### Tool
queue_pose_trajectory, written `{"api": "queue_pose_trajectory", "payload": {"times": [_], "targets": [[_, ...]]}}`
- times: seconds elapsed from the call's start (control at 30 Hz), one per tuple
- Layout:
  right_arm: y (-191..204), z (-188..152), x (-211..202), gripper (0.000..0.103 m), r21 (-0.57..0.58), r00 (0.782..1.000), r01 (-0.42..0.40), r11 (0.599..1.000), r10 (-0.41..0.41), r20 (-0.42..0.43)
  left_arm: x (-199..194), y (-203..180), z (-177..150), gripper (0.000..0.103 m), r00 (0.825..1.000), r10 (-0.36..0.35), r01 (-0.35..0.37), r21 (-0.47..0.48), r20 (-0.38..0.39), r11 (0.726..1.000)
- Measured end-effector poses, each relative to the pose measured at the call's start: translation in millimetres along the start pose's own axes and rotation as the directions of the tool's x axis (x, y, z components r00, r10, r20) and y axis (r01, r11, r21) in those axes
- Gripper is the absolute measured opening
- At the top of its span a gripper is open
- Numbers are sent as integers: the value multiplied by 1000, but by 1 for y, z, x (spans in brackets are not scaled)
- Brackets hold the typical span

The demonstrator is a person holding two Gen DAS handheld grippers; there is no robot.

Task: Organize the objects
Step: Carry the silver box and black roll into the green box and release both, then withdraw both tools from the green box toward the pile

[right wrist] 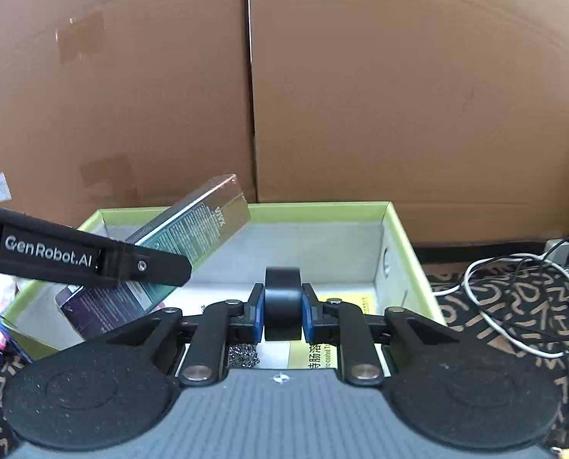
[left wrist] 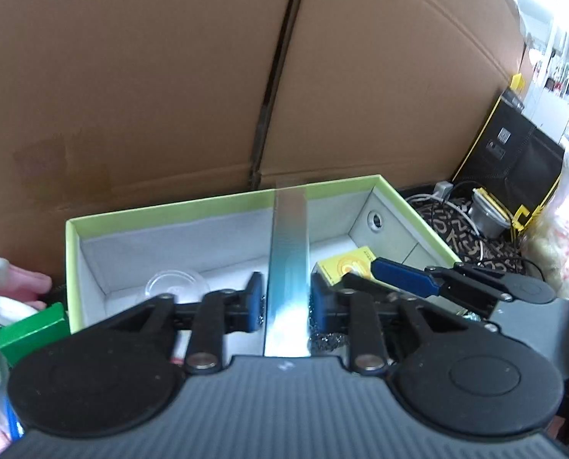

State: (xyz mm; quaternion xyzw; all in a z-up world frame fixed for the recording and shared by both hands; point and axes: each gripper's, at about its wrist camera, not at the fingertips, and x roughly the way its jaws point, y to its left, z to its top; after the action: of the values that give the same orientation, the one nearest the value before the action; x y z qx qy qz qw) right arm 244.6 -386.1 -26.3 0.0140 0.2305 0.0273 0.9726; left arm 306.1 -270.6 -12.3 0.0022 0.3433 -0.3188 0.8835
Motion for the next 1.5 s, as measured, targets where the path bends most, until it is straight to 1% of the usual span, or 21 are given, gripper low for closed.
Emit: {"api": "queue_pose_trajectory", "payload": {"times": [0.03, 0.07, 0.1, 0.13, 0.17, 0.23, 0.3, 0.47, 0.53, 0.6, 0.67, 0.7, 0.77, 0.87, 0.97, 1.03, 1.17, 1.27, 1.33, 1.4, 1.5], "targets": [[0, -1, 3, 36, -9, 1000, 1, 1000, -1, -3, -1, 0, -1, 64, 1000, 1, -1, 0, 15, 1000], [1, -2, 5, 53, -18, 1000, 10, 1000, -10, -6, -4, 1, -1, 80, 999, 12, -12, -1, 39, 1000], [1, -4, 5, 60, -26, 1000, 23, 999, -23, 0, -9, 0, -2, 91, 997, 26, -26, -3, 67, 1000], [-3, -5, 2, 66, -33, 999, 37, 999, -37, 16, -14, -1, -1, 96, 995, 32, -32, -5, 91, 999], [-4, -6, 2, 70, -42, 999, 46, 998, -44, 31, -19, -1, -1, 103, 994, 30, -29, -10, 108, 1000], [-5, -7, -3, 76, -57, 997, 57, 997, -55, 45, -30, 0, 0, 103, 992, 18, -14, -28, 128, 1000], [-5, -7, -13, 80, -65, 996, 62, 996, -58, 62, -42, -4, 1, 103, 991, 9, -6, -17, 136, 1000], [1, -3, -53, 91, -59, 987, 78, 995, -69, 144, -84, -16, -8, 103, 981, 55, -64, 40, 188, 997], [6, -2, -74, 92, -53, 980, 78, 996, -67, 186, -105, -19, -16, 103, 976, 71, -81, 40, 205, 996], [11, -1, -93, 94, -48, 973, 70, 996, -57, 225, -127, -18, -26, 103, 971, 72, -81, 32, 229, 996], [19, -3, -113, 98, -42, 964, 69, 997, -55, 262, -149, -16, -38, 103, 965, 105, -113, 19, 240, 993], [23, -5, -122, 98, -41, 959, 65, 997, -51, 279, -161, -14, -45, 103, 961, 119, -126, 11, 248, 992], [26, -11, -138, 99, -45, 951, 40, 998, -25, 309, -181, -8, -61, 103, 955, 147, -151, -5, 256, 989], [38, -21, -154, 100, -42, 945, 2, 999, 12, 328, -205, 8, -87, 103, 947, 207, -206, -30, 247, 978], [57, -35, -160, 100, -44, 943, -36, 998, 49, 328, -219, 23, -112, 103, 940, 256, -249, -55, 225, 967], [71, -46, -165, 100, -55, 946, -58, 997, 73, 316, -228, 36, -128, 103, 938, 278, -266, -84, 206, 960], [102, -69, -156, 100, -76, 959, -112, 991, 128, 254, -236, 63, -155, 103, 937, 316, -293, -153, 152, 944], [123, -81, -145, 100, -81, 965, -159, 984, 172, 196, -241, 87, -171, 103, 918, 379, -351, -207, 119, 913], [135, -87, -136, 100, -80, 969, -177, 981, 188, 162, -244, 103, -179, 103, 916, 390, -358, -249, 91, 900], [147, -89, -125, 99, -85, 967, -210, 974, 220, 126, -248, 117, -185, 103, 916, 394, -360, -292, 68, 886], [171, -92, -112, 93, -113, 960, -256, 960, 266, 82, -255, 129, -190, 103, 915, 396, -355, -325, 71, 877]]}}
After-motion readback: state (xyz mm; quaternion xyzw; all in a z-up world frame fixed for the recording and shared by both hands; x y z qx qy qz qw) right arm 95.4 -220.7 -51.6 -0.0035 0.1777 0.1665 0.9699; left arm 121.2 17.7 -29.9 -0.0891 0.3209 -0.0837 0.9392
